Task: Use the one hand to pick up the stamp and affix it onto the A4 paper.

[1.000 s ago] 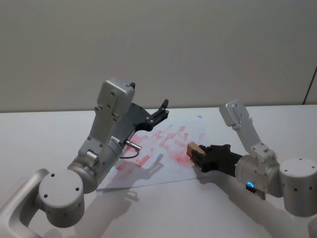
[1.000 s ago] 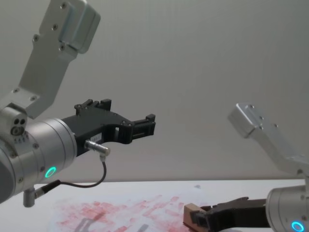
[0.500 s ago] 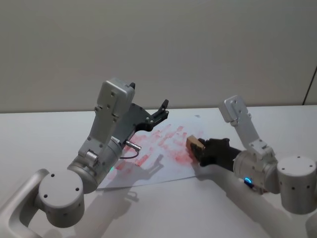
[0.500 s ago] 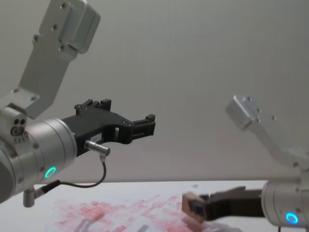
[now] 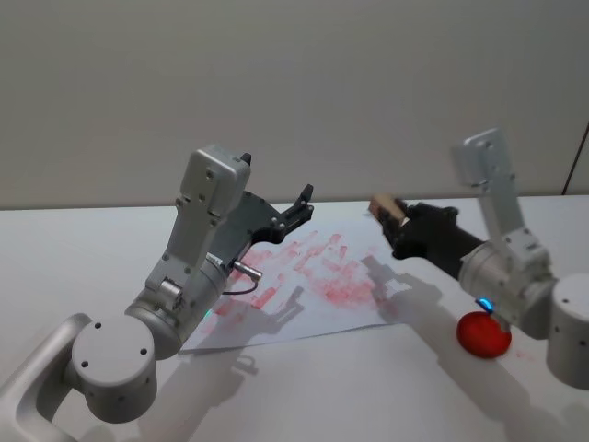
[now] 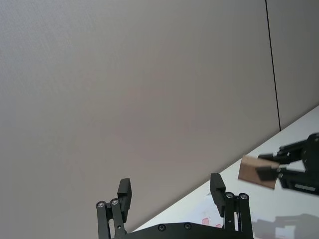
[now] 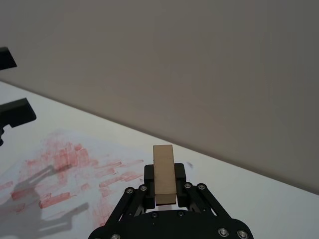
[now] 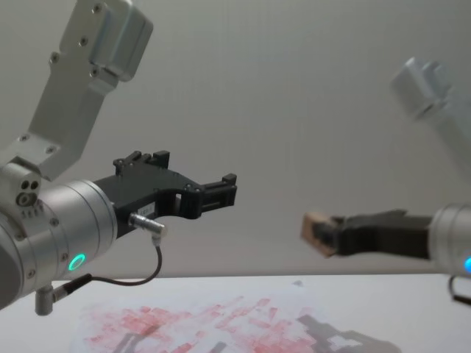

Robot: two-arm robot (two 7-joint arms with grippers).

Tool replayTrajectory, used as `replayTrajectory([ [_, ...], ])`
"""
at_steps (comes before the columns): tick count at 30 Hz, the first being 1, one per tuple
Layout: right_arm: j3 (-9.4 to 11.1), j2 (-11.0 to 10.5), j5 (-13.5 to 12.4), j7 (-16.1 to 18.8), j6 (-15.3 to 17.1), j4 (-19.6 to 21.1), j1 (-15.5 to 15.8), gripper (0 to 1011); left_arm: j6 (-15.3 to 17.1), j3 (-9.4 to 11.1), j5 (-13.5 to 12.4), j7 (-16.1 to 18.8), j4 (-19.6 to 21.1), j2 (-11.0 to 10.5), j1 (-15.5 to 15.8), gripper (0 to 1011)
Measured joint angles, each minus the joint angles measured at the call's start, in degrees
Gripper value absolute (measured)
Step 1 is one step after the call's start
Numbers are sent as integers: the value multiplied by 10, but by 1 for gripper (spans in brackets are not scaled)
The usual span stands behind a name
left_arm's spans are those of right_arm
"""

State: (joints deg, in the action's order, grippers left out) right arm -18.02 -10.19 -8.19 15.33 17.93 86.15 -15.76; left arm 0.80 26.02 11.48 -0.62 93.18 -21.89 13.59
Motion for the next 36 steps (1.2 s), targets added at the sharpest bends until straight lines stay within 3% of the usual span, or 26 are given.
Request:
replayTrajectory([
  [6, 14, -22, -25, -36, 2, 57, 33, 214, 0, 0, 0, 0, 0, 0, 0, 1001],
  [18, 50, -87, -106, -112, 40, 171, 136, 216, 0, 0, 0, 0, 0, 0, 0, 1001],
  [25, 64, -115, -141, -128, 61, 200, 182, 216, 0, 0, 0, 0, 0, 0, 0, 1001],
  [36, 78, -145, -167, -136, 87, 220, 223, 216, 0, 0, 0, 0, 0, 0, 0, 1001],
])
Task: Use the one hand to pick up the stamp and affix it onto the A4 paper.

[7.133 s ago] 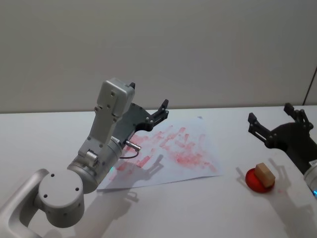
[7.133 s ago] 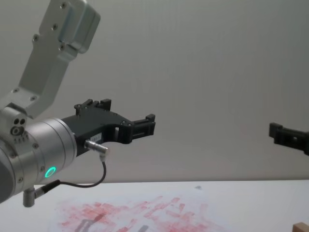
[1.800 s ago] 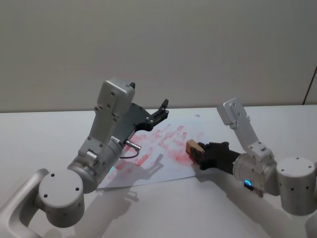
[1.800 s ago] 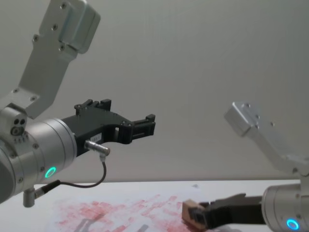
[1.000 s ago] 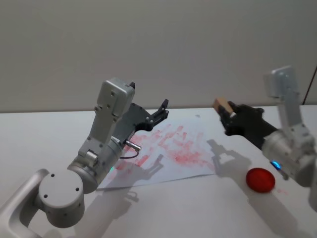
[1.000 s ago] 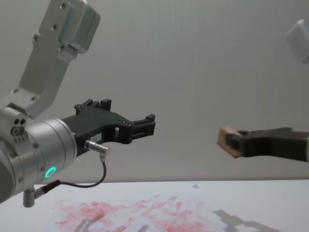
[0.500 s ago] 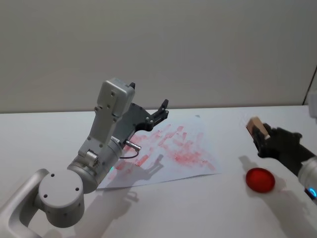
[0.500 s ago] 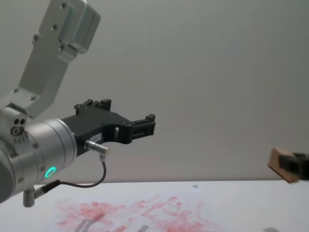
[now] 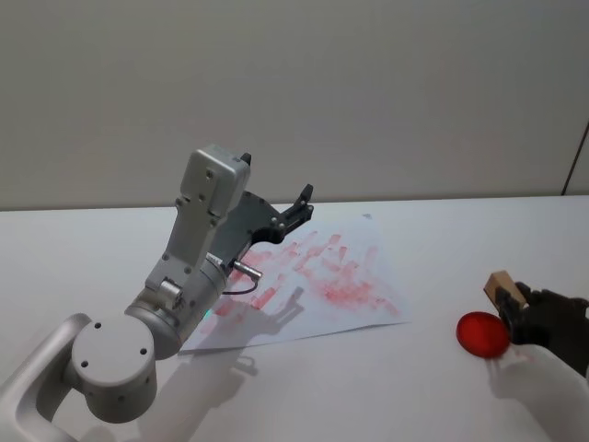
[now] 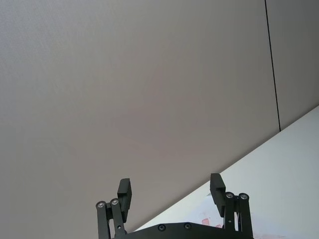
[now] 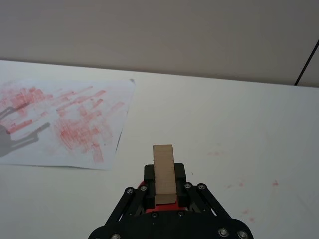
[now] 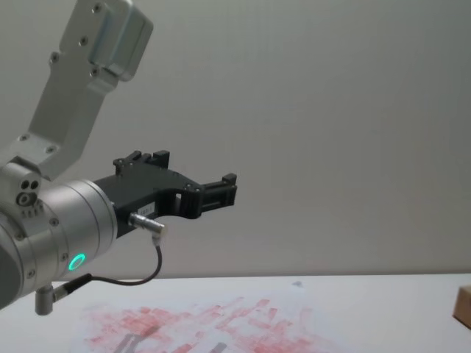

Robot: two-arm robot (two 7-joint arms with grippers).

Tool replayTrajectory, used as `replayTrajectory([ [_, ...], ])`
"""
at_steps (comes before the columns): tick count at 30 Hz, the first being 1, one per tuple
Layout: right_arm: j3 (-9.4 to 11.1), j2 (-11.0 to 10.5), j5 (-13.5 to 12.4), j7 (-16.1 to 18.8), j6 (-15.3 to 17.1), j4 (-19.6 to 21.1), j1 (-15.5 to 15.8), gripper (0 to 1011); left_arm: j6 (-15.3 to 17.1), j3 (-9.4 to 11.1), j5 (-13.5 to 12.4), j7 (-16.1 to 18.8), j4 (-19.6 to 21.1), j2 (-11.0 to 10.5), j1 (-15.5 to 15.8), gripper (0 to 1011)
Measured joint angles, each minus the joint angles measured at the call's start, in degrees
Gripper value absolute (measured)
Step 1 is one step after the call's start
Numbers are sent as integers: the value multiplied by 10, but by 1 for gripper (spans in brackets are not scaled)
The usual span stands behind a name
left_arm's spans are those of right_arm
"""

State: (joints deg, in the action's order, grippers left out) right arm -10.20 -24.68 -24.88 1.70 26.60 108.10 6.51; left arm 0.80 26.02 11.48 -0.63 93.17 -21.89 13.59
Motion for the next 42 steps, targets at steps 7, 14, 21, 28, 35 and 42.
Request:
replayTrajectory([
  [7, 2, -7, -2, 3, 13, -1, 8, 216, 0, 0, 0, 0, 0, 0, 0, 1001],
  [14, 1, -8, 4, 15, 22, -13, 4, 216, 0, 0, 0, 0, 0, 0, 0, 1001],
  [21, -3, -4, 16, 31, 29, -30, -10, 216, 0, 0, 0, 0, 0, 0, 0, 1001],
  [28, -6, -1, 28, 44, 34, -44, -20, 216, 0, 0, 0, 0, 0, 0, 0, 1001],
  [35, -7, 0, 34, 51, 37, -51, -27, 406, 0, 0, 0, 0, 0, 0, 0, 1001],
  [42, -8, 1, 37, 56, 39, -56, -31, 622, 0, 0, 0, 0, 0, 0, 0, 1001],
])
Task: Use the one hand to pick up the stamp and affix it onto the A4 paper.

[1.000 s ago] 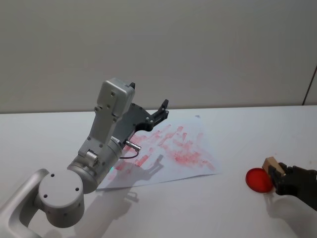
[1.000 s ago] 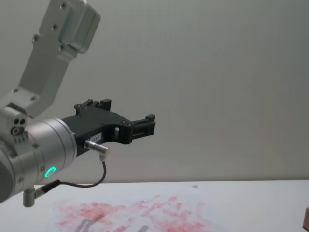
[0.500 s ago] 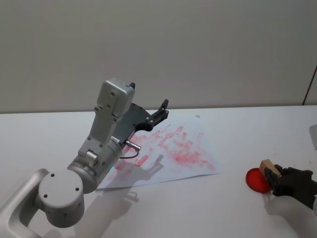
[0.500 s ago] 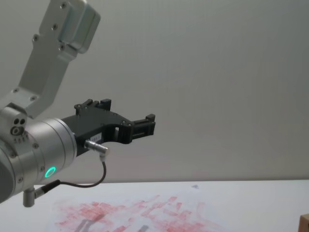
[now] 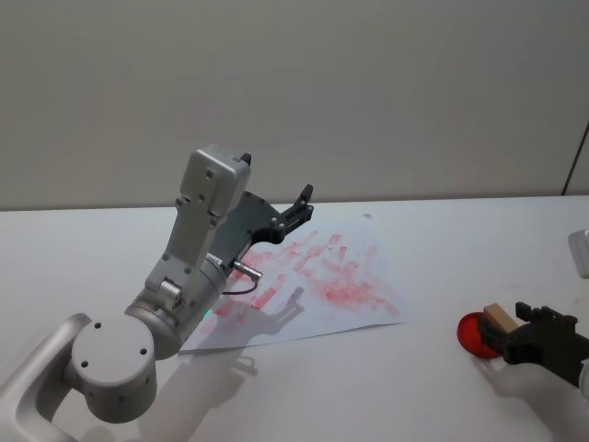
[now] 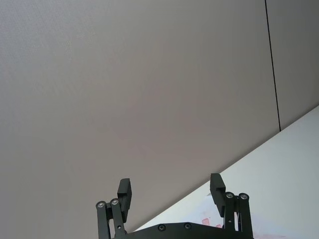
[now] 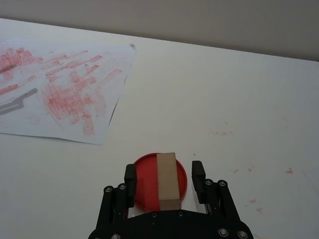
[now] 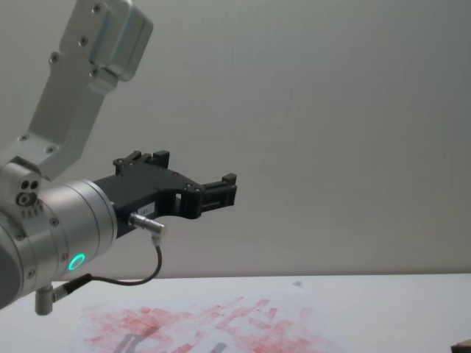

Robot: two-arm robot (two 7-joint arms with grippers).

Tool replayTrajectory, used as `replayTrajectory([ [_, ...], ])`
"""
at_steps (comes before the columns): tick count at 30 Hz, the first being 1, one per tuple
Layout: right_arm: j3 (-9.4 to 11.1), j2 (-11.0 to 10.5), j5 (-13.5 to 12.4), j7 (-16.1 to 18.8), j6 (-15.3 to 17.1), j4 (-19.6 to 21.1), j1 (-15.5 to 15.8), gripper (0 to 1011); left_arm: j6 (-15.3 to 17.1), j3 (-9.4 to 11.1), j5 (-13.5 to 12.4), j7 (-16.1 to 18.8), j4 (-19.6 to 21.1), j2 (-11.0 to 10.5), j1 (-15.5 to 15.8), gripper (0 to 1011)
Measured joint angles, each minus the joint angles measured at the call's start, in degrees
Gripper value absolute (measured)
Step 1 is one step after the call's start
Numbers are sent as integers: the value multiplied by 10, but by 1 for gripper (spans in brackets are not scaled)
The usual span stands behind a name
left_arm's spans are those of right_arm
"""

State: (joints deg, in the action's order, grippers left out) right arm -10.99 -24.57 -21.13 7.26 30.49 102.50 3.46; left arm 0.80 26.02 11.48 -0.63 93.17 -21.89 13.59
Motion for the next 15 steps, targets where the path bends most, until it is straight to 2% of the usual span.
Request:
replayTrajectory([
  [5, 0, 0, 1, 2, 1, -2, -1, 785, 0, 0, 0, 0, 0, 0, 0, 1001],
  [6, 0, 0, 2, 2, 1, -2, -2, 785, 0, 0, 0, 0, 0, 0, 0, 1001],
  [9, -1, 0, 2, 3, 1, -3, -2, 910, 0, 0, 0, 0, 0, 0, 0, 1001],
  [15, -1, 1, 3, 4, 1, -4, -3, 1001, 0, 0, 0, 0, 0, 0, 0, 1001],
])
